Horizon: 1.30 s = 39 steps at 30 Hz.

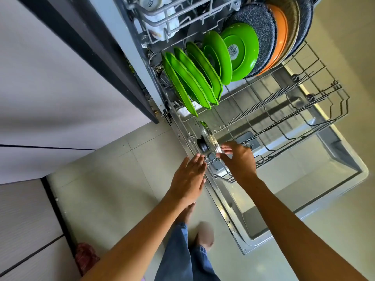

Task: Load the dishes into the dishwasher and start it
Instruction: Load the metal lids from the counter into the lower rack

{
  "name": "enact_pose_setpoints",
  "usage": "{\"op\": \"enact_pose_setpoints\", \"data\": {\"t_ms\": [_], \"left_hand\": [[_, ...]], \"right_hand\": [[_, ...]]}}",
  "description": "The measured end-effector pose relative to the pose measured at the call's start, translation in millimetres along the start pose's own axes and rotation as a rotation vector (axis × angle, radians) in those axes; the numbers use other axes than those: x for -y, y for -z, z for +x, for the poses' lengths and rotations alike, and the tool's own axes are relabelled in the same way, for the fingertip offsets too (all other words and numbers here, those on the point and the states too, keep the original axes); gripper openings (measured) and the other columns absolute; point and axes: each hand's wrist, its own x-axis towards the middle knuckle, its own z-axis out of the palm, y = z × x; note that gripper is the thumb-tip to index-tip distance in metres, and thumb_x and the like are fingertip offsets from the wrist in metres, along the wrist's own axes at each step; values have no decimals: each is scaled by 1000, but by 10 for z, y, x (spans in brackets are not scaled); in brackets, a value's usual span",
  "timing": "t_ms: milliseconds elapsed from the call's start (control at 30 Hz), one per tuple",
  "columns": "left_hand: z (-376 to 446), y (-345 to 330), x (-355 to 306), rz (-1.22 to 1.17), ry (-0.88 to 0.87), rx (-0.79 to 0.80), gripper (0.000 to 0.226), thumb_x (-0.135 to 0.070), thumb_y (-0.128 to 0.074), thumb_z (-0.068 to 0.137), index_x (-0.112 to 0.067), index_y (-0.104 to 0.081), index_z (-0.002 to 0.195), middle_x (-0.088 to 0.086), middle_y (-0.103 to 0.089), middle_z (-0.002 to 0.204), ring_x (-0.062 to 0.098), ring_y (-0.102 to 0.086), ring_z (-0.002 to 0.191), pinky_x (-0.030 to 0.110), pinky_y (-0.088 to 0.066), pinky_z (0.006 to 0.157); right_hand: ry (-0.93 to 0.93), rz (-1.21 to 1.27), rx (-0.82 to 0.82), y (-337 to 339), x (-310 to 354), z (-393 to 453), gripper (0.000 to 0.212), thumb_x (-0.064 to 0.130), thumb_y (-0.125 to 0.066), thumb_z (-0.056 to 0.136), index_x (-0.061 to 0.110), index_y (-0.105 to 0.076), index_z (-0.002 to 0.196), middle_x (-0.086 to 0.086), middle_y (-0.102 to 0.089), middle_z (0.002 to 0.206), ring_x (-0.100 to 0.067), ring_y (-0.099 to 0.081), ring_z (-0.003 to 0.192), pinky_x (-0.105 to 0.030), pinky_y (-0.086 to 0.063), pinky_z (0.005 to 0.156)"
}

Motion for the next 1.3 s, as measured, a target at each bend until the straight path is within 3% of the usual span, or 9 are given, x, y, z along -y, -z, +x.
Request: {"op": "enact_pose_setpoints", "data": {"t_ms": [200,300,400,567,667,800,900,1067,1300], "left_hand": [[-549,694,-28,-23,139,-230,50,-37,-30,95,-11,-57,129,11,-45,143,25,-38,135,42,-21,112],[-1143,1351,-83,4,184,-384,48,-37,-31,95,-12,-64,121,12,-52,137,27,-46,130,41,-29,113],[-1915,2227,-126,10,266,-532,49,-38,-21,101,-11,-57,121,16,-56,132,27,-41,128,36,-22,109],[-3515,3399,-160,162,494,-835,44,-40,-19,101,-18,-54,118,10,-62,125,21,-47,121,28,-21,107],[-4516,3565,-188,167,717,-949,48,-44,-19,101,-22,-60,113,7,-60,129,19,-46,124,24,-17,110],[-5397,3484,-179,214,961,-1064,56,-46,-14,100,-22,-63,110,7,-59,129,5,-12,144,23,-11,112],[-5880,3318,-180,202,1112,-1121,52,-48,-13,100,-25,-59,108,1,-57,133,2,-5,144,21,-11,112],[-6491,3108,96,207,1294,-1175,67,-49,-16,100,-18,-75,94,10,-65,121,1,-7,143,21,-13,110],[-7153,3108,940,137,1495,-1134,47,-45,-32,96,-21,-71,105,5,-57,133,20,-48,127,27,-17,111]], "right_hand": [[231,-44,-184,372,566,-580,22,22,-61,90,13,-65,110,-7,-71,97,-13,-65,68,-24,-54,63],[375,-30,-241,582,1202,-1002,37,41,-40,96,16,-64,110,-8,-70,95,-26,-68,73,-35,-56,58],[626,-16,-334,948,2062,-1497,55,45,-21,100,14,-66,107,-6,-70,100,-22,-69,82,-30,-53,68],[1045,154,-443,1584,3609,-2438,51,43,-27,99,13,-69,104,-9,-72,95,-18,-67,83,-29,-43,78],[1185,228,-346,1641,4308,-2951,52,46,-29,98,12,-66,107,-10,-71,98,-16,-61,88,-27,-46,74],[1361,143,-249,1415,4962,-3335,64,50,-21,98,10,-71,106,-7,-71,101,-24,-70,77,-31,-55,53],[1487,121,-196,1186,5335,-3595,65,49,-20,98,10,-71,102,-6,-71,99,-18,-64,83,-28,-53,52],[1617,194,10,531,6043,-3921,65,53,-21,97,7,-68,105,-4,-68,106,-10,-52,98,-20,-43,77],[1674,101,170,-481,6989,-4255,47,43,-36,91,12,-65,111,2,-66,112,-10,-62,99,-19,-48,77]]}}
